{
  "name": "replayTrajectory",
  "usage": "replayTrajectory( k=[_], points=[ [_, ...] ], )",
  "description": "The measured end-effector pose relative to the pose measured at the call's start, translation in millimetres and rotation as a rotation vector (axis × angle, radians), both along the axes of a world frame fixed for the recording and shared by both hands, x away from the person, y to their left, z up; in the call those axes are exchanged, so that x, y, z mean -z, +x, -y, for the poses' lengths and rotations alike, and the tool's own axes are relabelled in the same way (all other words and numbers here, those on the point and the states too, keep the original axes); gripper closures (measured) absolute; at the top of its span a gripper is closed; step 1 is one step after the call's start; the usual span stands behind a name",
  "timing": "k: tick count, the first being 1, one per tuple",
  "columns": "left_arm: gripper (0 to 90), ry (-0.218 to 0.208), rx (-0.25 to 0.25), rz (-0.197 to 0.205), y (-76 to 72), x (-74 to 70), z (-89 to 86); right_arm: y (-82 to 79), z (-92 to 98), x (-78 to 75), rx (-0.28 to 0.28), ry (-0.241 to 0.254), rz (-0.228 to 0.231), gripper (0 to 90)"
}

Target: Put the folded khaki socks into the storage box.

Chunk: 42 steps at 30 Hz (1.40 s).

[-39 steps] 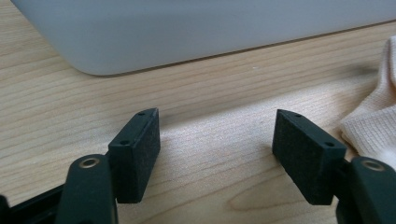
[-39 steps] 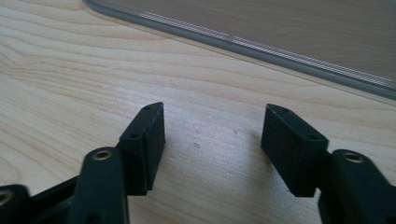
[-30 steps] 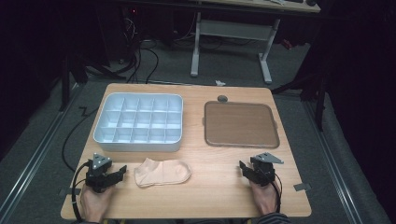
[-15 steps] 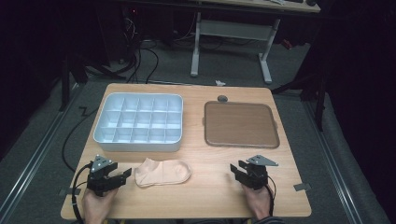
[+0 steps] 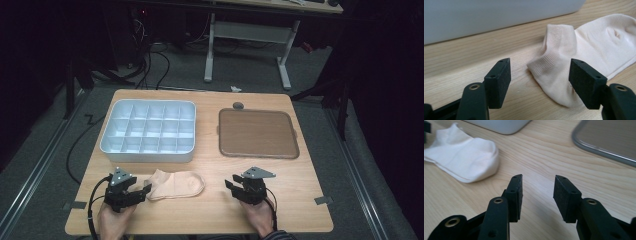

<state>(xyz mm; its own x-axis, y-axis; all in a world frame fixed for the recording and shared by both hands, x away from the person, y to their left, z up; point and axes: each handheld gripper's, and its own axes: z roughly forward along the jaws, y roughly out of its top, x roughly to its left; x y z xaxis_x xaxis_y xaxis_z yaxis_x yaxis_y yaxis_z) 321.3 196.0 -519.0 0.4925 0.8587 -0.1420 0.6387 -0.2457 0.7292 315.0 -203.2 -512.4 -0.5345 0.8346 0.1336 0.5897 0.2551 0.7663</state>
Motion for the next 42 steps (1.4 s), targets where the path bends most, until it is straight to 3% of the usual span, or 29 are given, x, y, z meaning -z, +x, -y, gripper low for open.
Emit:
replayTrajectory(
  k=[6,14,20,29,34,37,42],
  points=[
    [34.1,0.008,0.004,0.006,1.5,0.1,7.7,1.5,-28.3,-0.2,-0.082,0.006,0.001,59.0],
    [34.7,0.036,0.008,0.007,3.5,2.5,14.6,7.0,-52.5,-5.1,-0.136,0.006,0.013,58.9],
    [35.2,0.069,0.010,0.011,4.5,5.3,19.0,16.9,-70.2,-0.9,-0.146,-0.014,-0.007,58.7],
    [37.0,0.106,0.017,0.008,4.7,8.6,23.7,23.7,-80.0,7.8,-0.144,-0.046,-0.043,63.0],
    [40.8,0.084,0.021,0.017,4.7,10.8,23.9,23.8,-81.4,10.8,-0.152,-0.065,-0.042,67.7],
    [44.2,0.082,0.014,0.020,3.3,10.9,23.4,24.8,-82.1,14.2,-0.157,-0.079,-0.064,71.4],
    [60.4,0.066,0.029,0.025,1.1,11.0,23.7,22.9,-83.2,15.2,-0.176,-0.092,-0.053,78.8]
  ],
)
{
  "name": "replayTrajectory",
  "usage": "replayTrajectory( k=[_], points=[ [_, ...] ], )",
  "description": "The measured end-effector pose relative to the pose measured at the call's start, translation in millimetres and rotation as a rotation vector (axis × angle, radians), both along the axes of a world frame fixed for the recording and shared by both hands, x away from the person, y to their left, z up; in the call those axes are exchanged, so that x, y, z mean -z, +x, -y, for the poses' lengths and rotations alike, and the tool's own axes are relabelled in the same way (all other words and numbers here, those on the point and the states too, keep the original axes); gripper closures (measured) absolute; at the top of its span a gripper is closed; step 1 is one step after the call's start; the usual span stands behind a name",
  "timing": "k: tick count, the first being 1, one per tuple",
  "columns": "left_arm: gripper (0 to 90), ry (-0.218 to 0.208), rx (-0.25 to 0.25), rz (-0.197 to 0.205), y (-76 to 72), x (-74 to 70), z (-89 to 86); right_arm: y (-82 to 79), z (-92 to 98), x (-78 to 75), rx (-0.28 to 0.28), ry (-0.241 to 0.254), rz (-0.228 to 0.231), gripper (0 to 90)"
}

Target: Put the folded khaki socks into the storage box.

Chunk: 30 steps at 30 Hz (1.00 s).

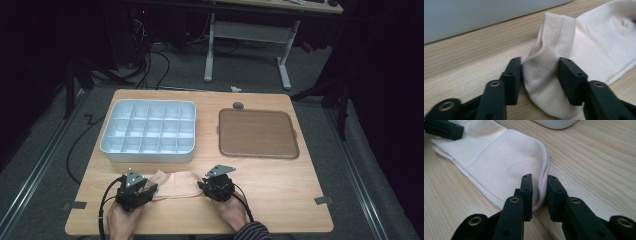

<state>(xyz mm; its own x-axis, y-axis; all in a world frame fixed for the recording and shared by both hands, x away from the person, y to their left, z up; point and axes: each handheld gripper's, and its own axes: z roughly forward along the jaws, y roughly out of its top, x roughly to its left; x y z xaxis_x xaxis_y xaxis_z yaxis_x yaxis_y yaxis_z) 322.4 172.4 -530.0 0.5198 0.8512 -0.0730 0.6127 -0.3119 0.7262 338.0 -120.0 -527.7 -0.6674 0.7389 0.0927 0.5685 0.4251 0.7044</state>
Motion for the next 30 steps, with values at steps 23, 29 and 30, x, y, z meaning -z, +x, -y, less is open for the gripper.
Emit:
replayTrajectory(
  k=[23,29,30],
  points=[
    [79.1,-0.126,0.046,-0.029,1.8,-8.3,-3.0,-8.5,1.3,-6.4,-0.018,-0.009,0.062,86.7],
    [79.2,-0.143,0.080,-0.023,3.2,-17.0,7.4,-13.7,13.6,-14.6,-0.001,0.010,0.076,86.6],
    [79.2,-0.143,0.080,-0.023,3.2,-17.0,7.4,-13.7,13.6,-14.6,-0.001,0.010,0.076,86.6]
  ],
)
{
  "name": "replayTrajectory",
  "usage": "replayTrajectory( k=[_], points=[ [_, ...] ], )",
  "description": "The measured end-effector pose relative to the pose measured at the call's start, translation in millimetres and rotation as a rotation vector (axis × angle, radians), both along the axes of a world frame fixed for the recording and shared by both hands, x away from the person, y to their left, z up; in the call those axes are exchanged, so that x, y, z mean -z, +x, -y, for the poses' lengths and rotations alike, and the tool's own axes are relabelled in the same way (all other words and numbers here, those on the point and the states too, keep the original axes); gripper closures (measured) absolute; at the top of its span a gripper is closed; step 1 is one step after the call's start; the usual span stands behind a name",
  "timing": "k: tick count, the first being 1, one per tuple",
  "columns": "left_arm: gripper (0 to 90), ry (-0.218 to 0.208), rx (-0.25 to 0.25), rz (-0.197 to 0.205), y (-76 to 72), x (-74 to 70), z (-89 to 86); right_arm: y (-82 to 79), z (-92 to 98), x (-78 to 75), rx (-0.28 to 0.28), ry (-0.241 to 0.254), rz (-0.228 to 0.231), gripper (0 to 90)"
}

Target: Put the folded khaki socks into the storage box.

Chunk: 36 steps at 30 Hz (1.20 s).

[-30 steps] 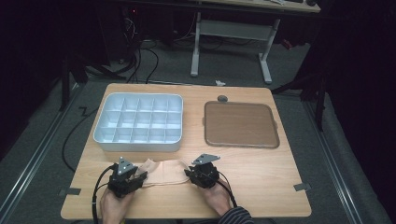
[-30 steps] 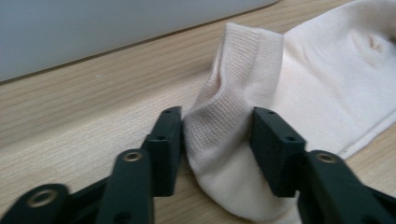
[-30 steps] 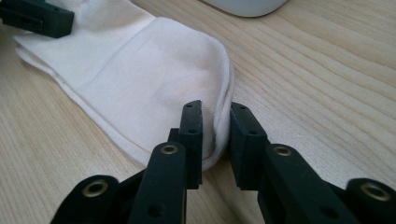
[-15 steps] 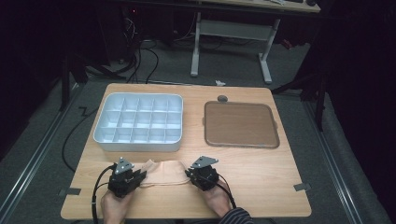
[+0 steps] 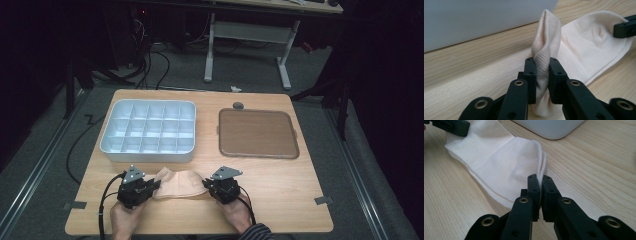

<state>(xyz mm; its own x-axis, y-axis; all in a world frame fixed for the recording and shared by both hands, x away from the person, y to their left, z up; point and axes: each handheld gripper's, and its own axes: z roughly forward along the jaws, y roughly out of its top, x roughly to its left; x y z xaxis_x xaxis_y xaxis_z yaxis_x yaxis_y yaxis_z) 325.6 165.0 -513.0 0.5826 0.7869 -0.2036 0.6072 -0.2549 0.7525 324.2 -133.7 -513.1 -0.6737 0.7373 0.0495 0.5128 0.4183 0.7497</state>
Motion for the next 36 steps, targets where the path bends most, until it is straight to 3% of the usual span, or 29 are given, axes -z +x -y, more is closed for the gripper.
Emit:
replayTrajectory(
  k=[11,31,36],
  points=[
    [79.2,-0.032,0.046,0.007,2.4,-3.8,22.7,-6.9,26.9,-7.3,0.051,0.009,0.021,86.6],
    [78.8,-0.019,0.078,-0.008,10.9,2.8,62.5,-9.7,61.7,-2.0,0.134,0.004,-0.002,86.5],
    [78.7,-0.013,0.095,0.006,13.1,0.9,74.6,-10.5,73.8,-2.9,0.171,0.017,-0.001,86.5]
  ],
)
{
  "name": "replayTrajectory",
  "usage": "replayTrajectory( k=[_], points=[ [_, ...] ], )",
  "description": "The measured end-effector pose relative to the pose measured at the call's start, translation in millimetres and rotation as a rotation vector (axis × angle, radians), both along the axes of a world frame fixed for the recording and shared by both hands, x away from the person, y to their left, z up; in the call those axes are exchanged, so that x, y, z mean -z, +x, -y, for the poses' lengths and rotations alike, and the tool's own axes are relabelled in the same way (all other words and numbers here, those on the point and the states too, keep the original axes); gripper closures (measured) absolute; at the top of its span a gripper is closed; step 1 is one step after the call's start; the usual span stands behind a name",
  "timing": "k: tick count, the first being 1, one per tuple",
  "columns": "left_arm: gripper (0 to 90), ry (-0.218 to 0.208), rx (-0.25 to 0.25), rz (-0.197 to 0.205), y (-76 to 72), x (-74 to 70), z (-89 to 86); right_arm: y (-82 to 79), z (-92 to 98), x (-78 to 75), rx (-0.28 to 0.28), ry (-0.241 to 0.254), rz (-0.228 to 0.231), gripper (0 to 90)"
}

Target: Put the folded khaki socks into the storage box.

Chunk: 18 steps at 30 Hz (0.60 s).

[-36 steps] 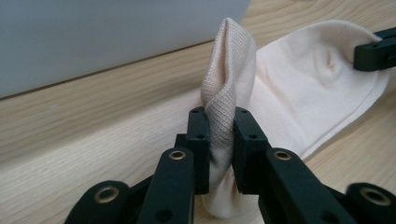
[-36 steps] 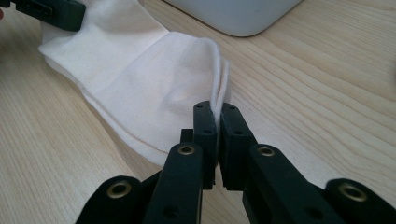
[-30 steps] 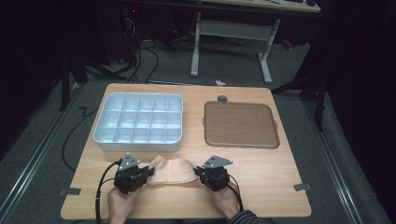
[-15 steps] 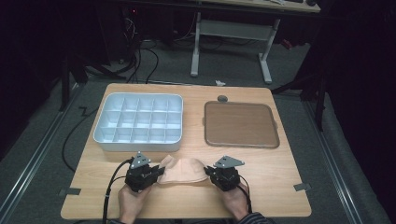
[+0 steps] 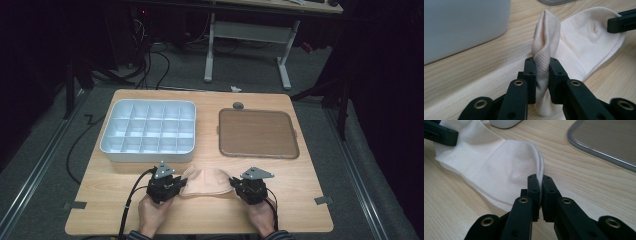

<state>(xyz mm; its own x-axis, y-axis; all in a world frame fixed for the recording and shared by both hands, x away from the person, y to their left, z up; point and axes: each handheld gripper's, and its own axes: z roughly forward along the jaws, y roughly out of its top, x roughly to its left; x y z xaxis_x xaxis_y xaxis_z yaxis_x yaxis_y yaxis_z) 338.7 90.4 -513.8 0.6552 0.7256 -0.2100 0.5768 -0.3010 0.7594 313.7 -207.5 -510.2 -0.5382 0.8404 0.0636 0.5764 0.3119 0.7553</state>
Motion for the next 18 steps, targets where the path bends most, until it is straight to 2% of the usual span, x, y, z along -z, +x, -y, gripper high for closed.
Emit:
replayTrajectory(
  k=[4,13,18],
  points=[
    [78.1,0.016,0.006,-0.003,2.1,0.9,6.1,-0.6,8.1,1.9,0.014,0.000,-0.006,86.5],
    [77.2,0.060,0.000,-0.009,3.9,4.3,12.2,-1.2,10.3,6.9,0.031,0.001,-0.023,86.4],
    [75.0,0.069,-0.024,-0.017,2.6,6.9,14.7,2.0,8.7,10.2,0.012,-0.036,-0.024,86.2]
  ],
)
